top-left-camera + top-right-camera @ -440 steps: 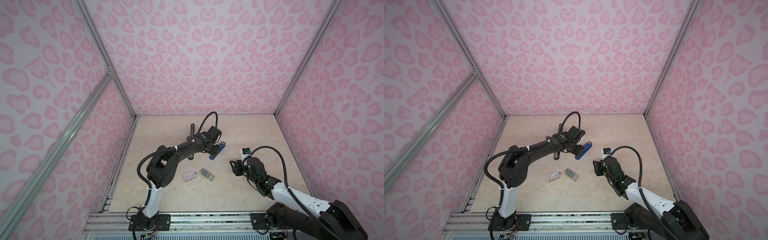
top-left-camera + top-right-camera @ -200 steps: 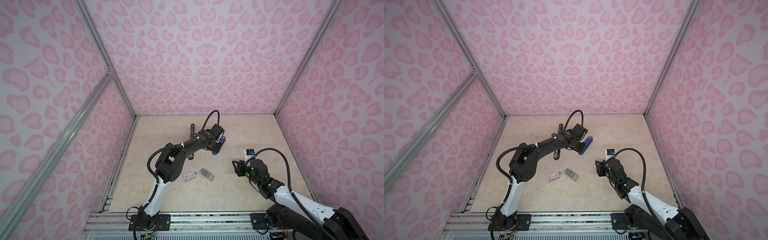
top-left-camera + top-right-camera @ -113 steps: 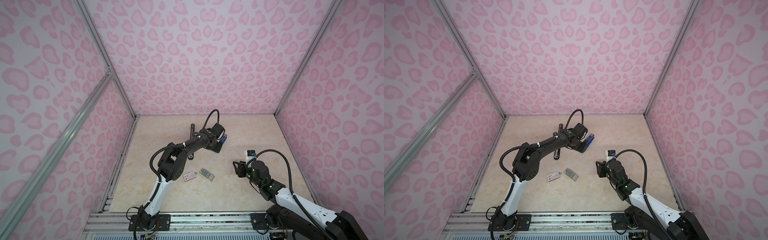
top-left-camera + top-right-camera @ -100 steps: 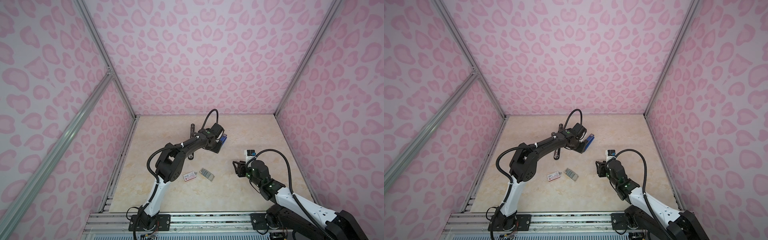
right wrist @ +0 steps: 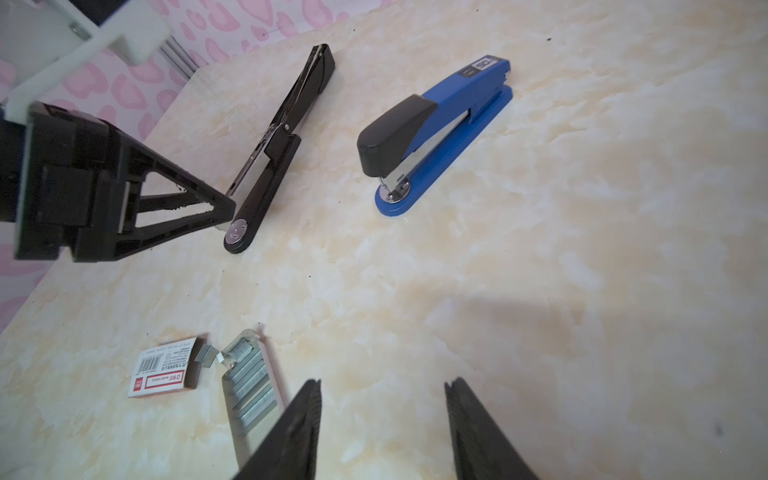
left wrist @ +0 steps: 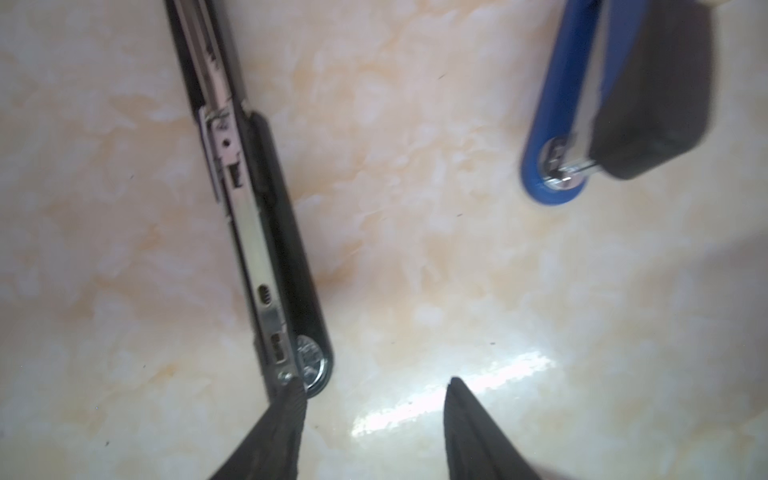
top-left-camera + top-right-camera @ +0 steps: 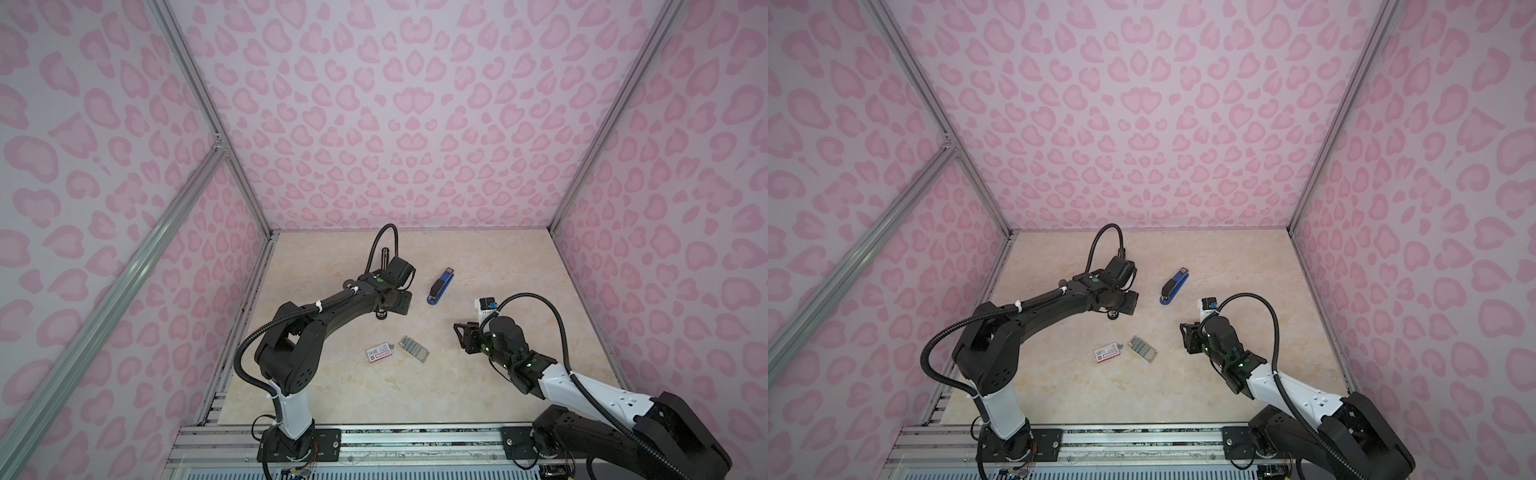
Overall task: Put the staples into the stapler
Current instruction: 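Move the left gripper over to the black long-arm stapler's channel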
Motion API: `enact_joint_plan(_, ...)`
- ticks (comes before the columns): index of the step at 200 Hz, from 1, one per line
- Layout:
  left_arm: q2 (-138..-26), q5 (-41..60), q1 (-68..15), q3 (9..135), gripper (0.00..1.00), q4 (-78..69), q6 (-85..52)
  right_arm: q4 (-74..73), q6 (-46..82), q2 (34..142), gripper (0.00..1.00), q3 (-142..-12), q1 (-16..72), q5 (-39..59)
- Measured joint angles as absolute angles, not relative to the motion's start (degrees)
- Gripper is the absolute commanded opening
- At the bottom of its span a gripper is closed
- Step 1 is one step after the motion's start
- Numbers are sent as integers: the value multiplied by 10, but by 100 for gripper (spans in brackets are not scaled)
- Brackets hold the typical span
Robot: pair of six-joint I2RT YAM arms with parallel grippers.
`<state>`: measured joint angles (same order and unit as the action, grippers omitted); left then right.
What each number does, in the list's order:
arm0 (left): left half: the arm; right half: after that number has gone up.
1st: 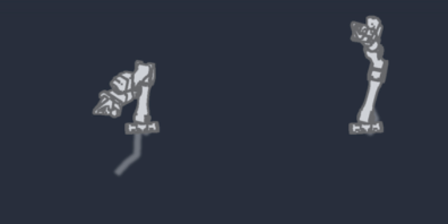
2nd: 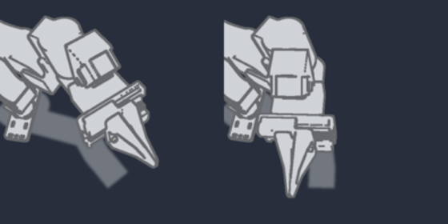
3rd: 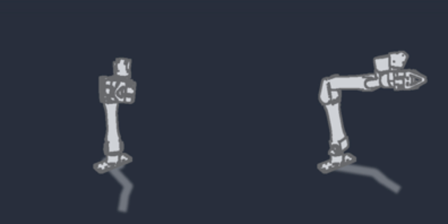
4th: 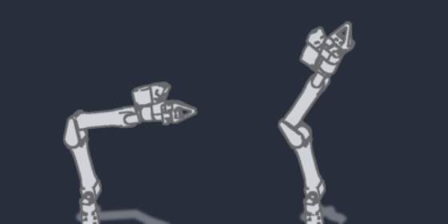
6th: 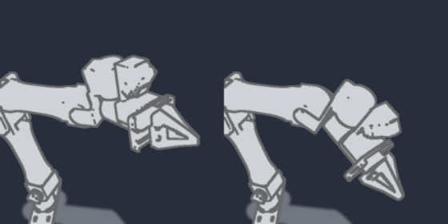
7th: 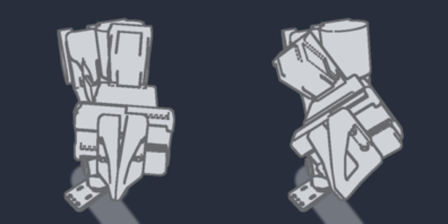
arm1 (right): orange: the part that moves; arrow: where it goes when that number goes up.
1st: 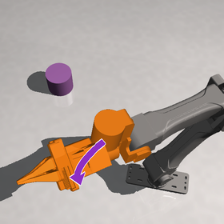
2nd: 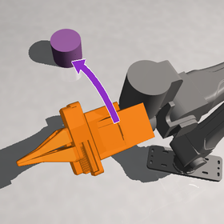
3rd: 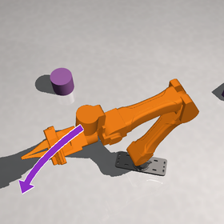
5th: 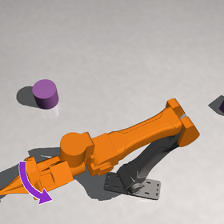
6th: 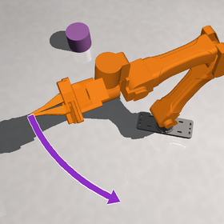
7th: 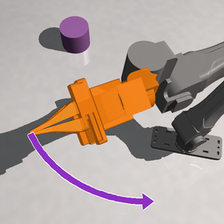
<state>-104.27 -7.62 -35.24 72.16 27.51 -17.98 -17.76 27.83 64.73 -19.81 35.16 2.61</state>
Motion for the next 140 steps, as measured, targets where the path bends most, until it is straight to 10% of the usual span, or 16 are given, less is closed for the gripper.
enact_joint_plan(75,-1082,-94,-314,715,50,243,-201,-202,279,686,50,-209,369,27)
enact_joint_plan(140,-1128,-77,-312,756,10,238,-214,-204,280,694,50,-211,370,30)
